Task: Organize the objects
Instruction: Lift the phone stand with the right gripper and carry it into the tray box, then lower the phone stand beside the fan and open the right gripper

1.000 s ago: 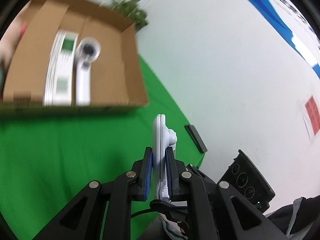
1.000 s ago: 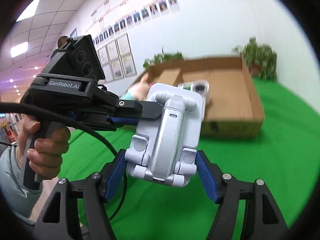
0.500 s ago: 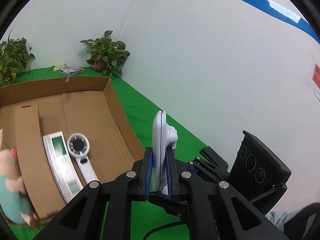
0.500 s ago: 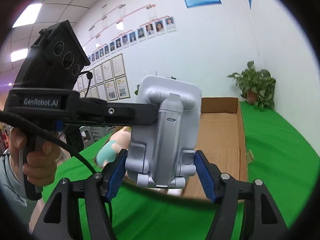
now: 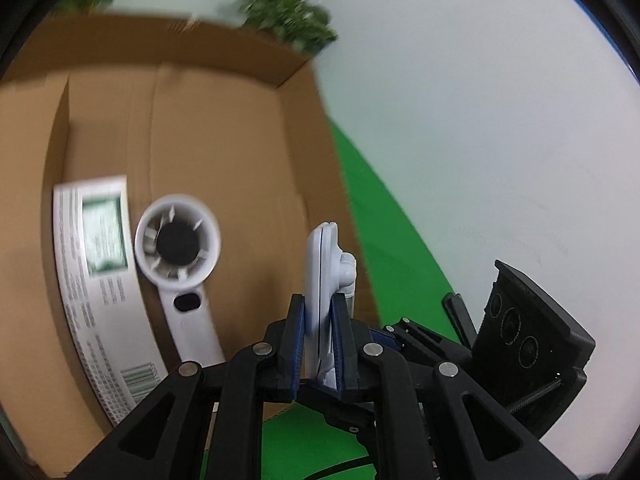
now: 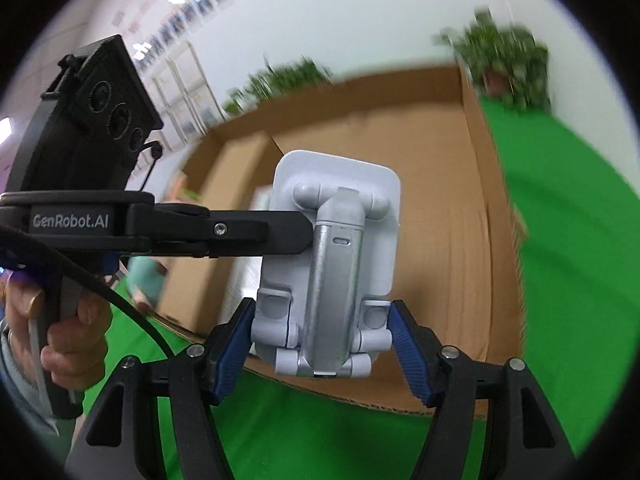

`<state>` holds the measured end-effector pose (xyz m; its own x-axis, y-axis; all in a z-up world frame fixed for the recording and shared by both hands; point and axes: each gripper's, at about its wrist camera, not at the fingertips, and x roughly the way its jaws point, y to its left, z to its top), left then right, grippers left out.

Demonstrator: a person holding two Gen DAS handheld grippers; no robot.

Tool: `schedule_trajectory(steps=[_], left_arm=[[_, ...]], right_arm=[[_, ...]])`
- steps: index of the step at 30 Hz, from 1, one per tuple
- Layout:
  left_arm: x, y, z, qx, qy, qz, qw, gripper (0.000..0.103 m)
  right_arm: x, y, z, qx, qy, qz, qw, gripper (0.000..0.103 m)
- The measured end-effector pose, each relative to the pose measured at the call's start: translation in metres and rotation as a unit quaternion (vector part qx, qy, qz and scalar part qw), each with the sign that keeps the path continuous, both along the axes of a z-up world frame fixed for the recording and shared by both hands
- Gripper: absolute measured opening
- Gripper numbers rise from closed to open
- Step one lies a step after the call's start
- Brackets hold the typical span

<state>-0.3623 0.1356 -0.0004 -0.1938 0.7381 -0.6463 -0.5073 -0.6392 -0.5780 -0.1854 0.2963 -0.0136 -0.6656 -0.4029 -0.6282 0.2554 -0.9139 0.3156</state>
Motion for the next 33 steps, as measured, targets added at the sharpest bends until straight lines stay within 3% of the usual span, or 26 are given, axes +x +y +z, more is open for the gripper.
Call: schedule_trajectory(steps=[5, 12, 14, 19, 26, 29, 31, 33], left_arm=[[-0.025, 0.005, -0.042, -0.008, -0.05, 0.02, 0.9985, 0.01], [-0.044, 0.015, -0.059, -0.056, -0.062, 0.028, 0.9961, 0.01], [-0.047, 0.013, -0.058, -0.074, -0.05, 0.036, 0.9954, 0.01], [-0.037, 0.001, -0.043, -0.073, -0.025, 0.036, 0.9964, 0.014], [-0.004, -0.024, -0.014, -0.102, 0.055, 0.048, 0.9921, 0.014], [0.014, -0.04, -0.001, -0.13, 0.119, 0.081, 0.9809, 0.019], [0.025, -0.057, 0.005, -0.147, 0.161, 0.117, 0.9689, 0.038], [0.043, -0.074, 0.009, -0.165, 0.221, 0.167, 0.9465, 0.061]], right_arm=[[-0.016, -0.004, -0.025, 0.016, -0.071, -0.012, 0.997, 0.065], [-0.033, -0.007, -0.038, 0.057, -0.12, -0.034, 0.991, 0.065], [-0.036, -0.009, -0.043, 0.075, -0.131, -0.039, 0.988, 0.065], [-0.036, -0.015, -0.049, 0.093, -0.145, -0.034, 0.984, 0.065], [-0.03, -0.023, -0.049, 0.114, -0.145, -0.024, 0.982, 0.067], [-0.021, -0.02, -0.047, 0.11, -0.132, -0.034, 0.985, 0.07], [-0.006, -0.019, -0.037, 0.103, -0.096, -0.043, 0.989, 0.085], [0.01, -0.021, -0.027, 0.099, -0.058, -0.049, 0.992, 0.092]])
